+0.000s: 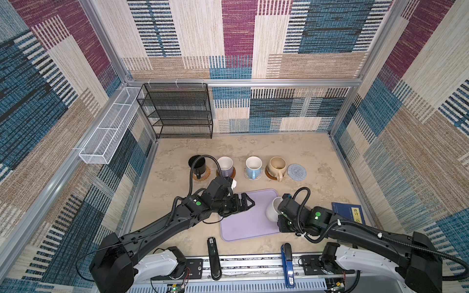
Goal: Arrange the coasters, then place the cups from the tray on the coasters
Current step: 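Lower the right gripper onto the white speckled mug rim on the tray, then close the right gripper on the white speckled mug rim and lift it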
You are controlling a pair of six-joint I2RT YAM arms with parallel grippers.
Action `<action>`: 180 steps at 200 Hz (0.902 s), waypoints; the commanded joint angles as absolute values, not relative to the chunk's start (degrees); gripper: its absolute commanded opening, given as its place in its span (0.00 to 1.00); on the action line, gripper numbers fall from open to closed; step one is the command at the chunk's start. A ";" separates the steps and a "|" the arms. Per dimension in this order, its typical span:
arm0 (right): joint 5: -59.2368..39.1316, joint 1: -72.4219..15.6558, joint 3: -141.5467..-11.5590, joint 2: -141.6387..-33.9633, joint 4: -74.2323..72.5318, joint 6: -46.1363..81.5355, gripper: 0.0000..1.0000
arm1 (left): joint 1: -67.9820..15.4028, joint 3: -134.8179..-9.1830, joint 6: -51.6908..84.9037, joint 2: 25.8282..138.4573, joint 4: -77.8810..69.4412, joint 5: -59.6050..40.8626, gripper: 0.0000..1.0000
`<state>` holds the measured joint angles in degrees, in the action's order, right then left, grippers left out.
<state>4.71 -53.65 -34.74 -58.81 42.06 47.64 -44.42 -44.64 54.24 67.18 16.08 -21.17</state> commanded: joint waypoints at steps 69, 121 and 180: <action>5.67 -53.73 -36.20 -60.22 40.67 45.18 0.22 | -45.09 -44.72 54.98 67.77 13.78 -20.59 1.00; 7.28 -53.77 -37.89 -59.74 41.31 43.78 0.11 | -45.17 -45.25 54.95 67.80 13.78 -20.56 0.99; 8.44 -53.78 -39.79 -60.29 41.75 41.07 0.00 | -45.75 -47.10 54.93 68.70 13.23 -20.21 0.99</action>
